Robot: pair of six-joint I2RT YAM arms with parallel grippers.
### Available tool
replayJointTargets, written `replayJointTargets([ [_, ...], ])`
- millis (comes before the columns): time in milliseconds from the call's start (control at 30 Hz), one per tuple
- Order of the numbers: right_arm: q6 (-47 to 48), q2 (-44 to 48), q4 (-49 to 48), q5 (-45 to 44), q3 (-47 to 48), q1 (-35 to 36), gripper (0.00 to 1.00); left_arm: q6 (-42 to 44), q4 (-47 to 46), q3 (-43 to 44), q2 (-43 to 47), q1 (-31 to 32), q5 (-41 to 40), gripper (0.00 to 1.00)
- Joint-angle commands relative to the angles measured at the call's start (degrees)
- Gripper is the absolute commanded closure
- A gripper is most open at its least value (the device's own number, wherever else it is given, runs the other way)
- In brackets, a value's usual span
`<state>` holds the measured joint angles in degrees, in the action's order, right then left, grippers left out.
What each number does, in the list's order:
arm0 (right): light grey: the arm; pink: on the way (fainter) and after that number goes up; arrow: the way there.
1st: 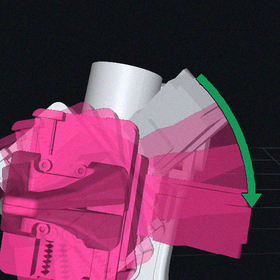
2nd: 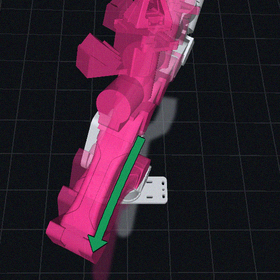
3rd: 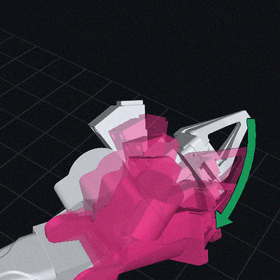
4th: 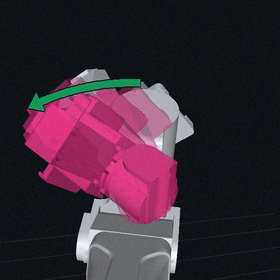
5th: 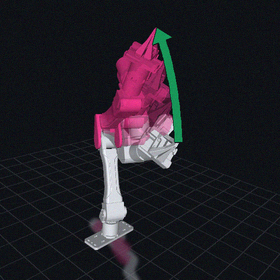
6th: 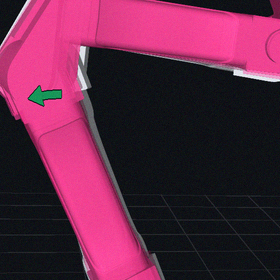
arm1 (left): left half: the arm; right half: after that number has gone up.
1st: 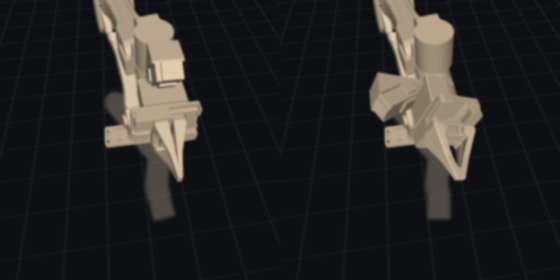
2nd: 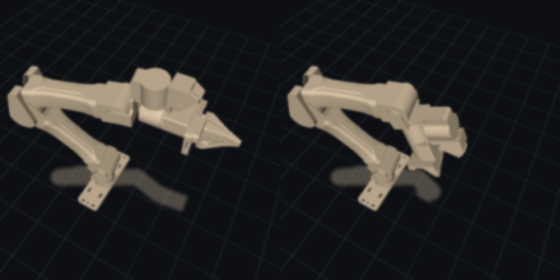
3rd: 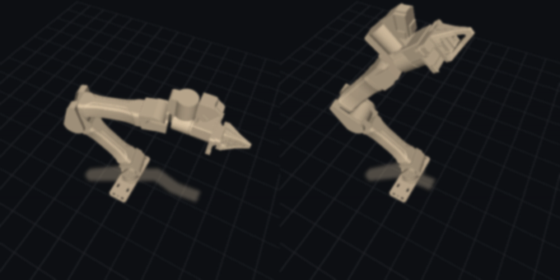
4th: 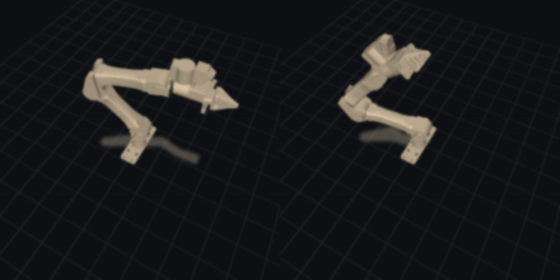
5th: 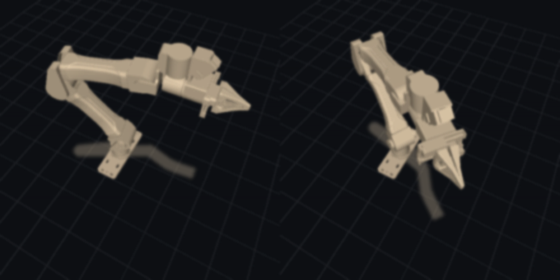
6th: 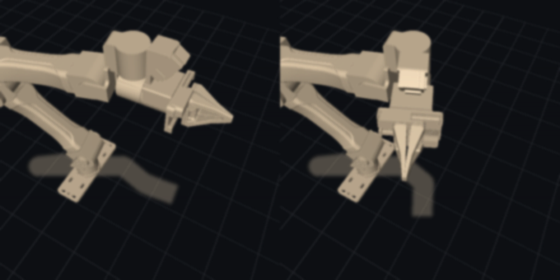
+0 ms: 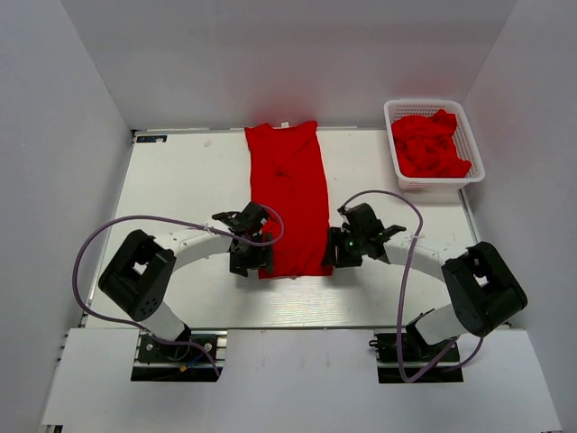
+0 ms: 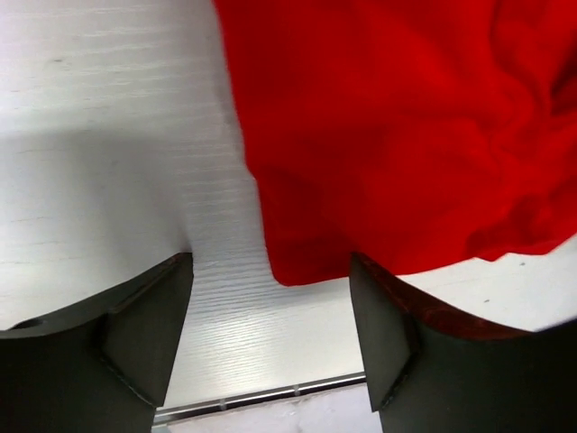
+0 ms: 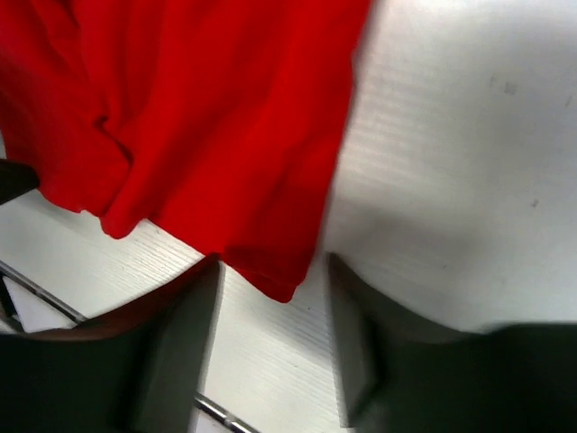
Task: Fold and stack the t-shirts
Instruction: Grab the bottom of the folded rectangular tshirt with both arms, then fold the folded rectangular tshirt in 1/3 of the way
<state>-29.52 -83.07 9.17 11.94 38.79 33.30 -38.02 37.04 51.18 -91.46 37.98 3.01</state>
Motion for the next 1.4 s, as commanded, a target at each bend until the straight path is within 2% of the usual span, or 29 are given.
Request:
replayJointTargets([
  [0, -1.24, -0.96, 0.23, 1.59, -1.43, 0.54, 0.49, -1.44, -5.74, -4.41, -2.93, 1.92, 3.15, 0.24],
  [33, -1.42, -1.04, 0.32, 1.68, -1.69, 0.63, 0.58, -1.44, -5.75, -4.94, -2.93, 1.93, 3.67, 0.27],
  [133, -1.60, -1.04, -0.11, 2.12, -2.48, 0.54, 0.71, -2.15, -6.27, -4.95, -4.16, 2.54, 3.67, 0.39],
  [167, -1.42, -1.22, -0.20, 2.20, -2.49, 0.63, 0.83, -2.15, -6.27, -4.95, -4.16, 2.54, 3.67, 0.42],
  [200, -1.33, -1.31, -0.12, 2.55, -2.40, 0.71, 0.89, -2.67, -6.27, -4.95, -4.69, 2.54, 3.67, 0.44],
  [233, -1.16, -1.39, -0.12, 2.64, -2.49, 0.54, 0.92, -2.67, -6.27, -4.95, -4.69, 2.54, 3.67, 0.48],
  [267, -0.81, -1.31, -0.38, 2.82, -2.49, 0.71, 1.00, -2.67, -6.27, -4.34, -4.69, 2.54, 3.67, 0.54],
  [333, -0.63, -0.87, -0.29, 2.56, -2.49, 0.63, 1.00, -2.67, -5.14, -4.33, -4.69, 2.54, 3.15, 0.82],
  [367, -0.54, -0.69, 0.14, 2.73, -2.49, 0.63, 1.00, -2.67, -4.35, -3.72, -4.69, 2.54, 3.15, 0.93],
  [400, -0.11, 0.96, 0.50, 2.82, -2.57, 0.71, 1.00, -2.67, -2.51, -3.72, -4.69, 2.54, 3.15, 1.00],
  [533, -0.01, 5.63, 2.42, 4.39, -4.42, 0.89, 1.00, -4.25, 1.45, -4.24, -0.40, 3.07, 3.15, 1.00],
  [767, -0.54, 13.98, 6.04, 6.95, -6.36, 1.24, 1.00, -3.73, 2.34, -5.47, 7.17, 3.60, 10.00, 1.00],
  [900, -0.45, 14.78, 5.86, 5.81, -4.43, 1.33, 1.00, -3.73, 5.76, 0.48, 6.65, 2.99, 8.34, 1.00],
  [1067, 0.60, 10.14, 5.25, 0.99, -0.74, 0.98, 1.00, -3.11, 9.97, 10.22, 3.15, 1.93, 3.25, 1.00],
  [1367, 3.76, -1.04, 7.79, -7.72, 18.07, 0.28, 1.00, -3.64, 16.23, 26.15, -5.91, -2.64, -2.92, 1.00],
])
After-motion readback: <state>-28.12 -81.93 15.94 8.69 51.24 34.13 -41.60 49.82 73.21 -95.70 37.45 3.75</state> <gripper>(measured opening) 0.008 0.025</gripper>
